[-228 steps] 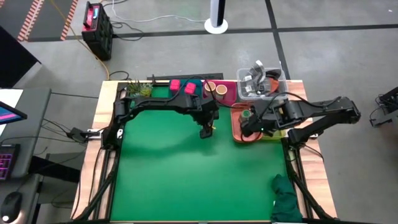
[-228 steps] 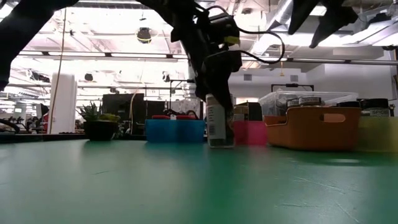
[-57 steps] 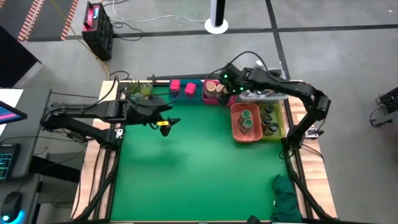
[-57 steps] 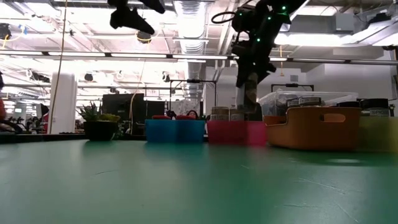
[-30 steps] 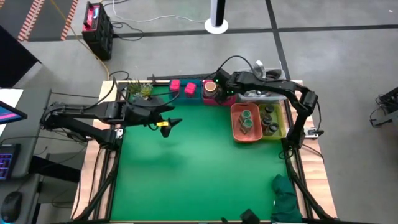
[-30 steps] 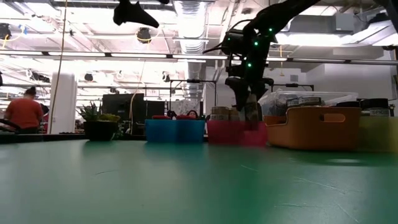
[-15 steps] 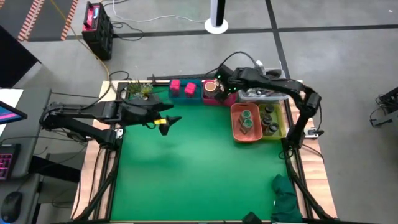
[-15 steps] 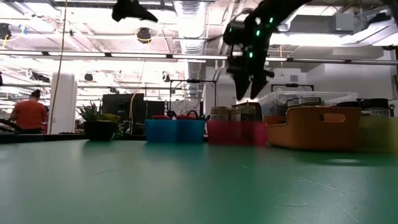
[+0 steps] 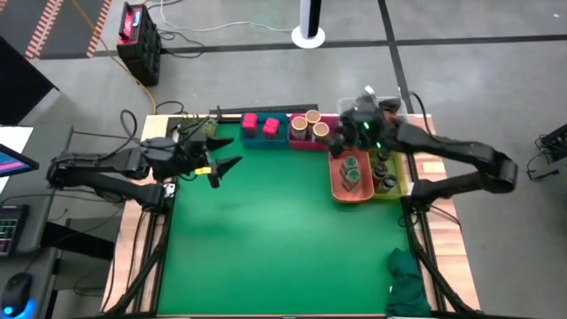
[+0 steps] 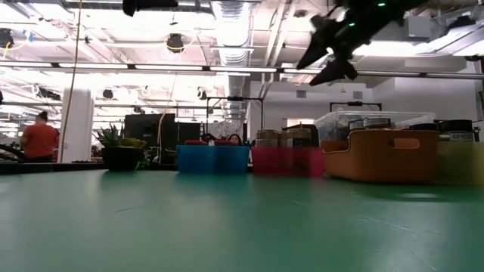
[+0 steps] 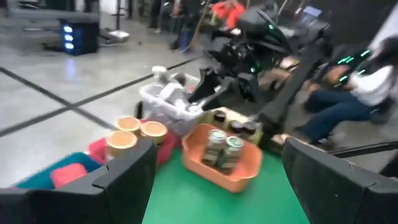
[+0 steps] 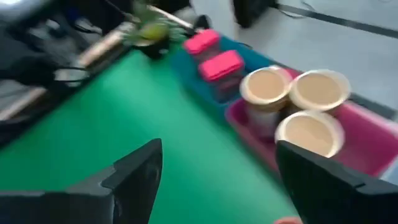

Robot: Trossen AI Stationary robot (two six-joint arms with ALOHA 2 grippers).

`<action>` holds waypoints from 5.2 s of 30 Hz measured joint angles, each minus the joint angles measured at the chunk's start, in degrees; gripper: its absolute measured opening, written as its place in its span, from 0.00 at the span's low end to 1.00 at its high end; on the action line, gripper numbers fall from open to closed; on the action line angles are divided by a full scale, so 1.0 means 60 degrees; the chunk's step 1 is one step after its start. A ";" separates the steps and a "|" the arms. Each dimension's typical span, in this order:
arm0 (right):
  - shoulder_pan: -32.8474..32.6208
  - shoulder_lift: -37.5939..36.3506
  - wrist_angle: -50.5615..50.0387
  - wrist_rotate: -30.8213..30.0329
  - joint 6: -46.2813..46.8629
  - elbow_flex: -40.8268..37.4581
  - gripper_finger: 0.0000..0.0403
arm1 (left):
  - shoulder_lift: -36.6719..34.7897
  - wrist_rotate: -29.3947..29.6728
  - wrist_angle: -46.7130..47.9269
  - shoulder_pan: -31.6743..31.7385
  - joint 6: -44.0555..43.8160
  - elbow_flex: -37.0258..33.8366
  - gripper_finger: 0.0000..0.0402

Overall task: Sort spices by type
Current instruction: Return to Home Position

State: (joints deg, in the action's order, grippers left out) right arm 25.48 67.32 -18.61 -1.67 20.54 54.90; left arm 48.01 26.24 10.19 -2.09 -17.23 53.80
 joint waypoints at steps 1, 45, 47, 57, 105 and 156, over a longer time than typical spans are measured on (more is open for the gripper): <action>-0.0191 -0.0333 0.0355 -0.0063 0.0247 -0.0412 0.83 | -0.0266 -0.0066 -0.0355 0.0000 -0.0118 -0.0413 0.82; -0.5971 -1.1193 -0.3146 -0.6034 0.3845 -0.4365 0.75 | -0.5990 0.1508 0.0285 0.0000 -0.2983 -0.4985 0.64; -0.5991 -1.1169 -0.3184 -0.5985 0.3951 -0.4601 0.75 | -0.6061 0.1456 0.0302 0.0000 -0.3102 -0.5172 0.64; -0.6101 -1.1165 0.0359 -0.5956 0.4079 -0.6718 0.75 | -0.6292 0.1430 -0.0986 -0.0231 -0.3449 -0.6283 0.64; -0.5615 -1.1069 0.3849 -0.4988 0.3263 -0.9058 0.54 | -0.6245 0.1459 0.1959 -0.0193 -0.2470 -0.7581 0.64; -0.5615 -1.1069 0.3817 -0.5001 0.3256 -0.9058 0.54 | -0.6245 0.1435 0.2030 -0.0189 -0.2412 -0.7619 0.64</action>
State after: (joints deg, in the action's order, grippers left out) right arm -8.21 0.91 4.29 -31.68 40.07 0.56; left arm 10.55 34.85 22.37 -3.22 -31.70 8.09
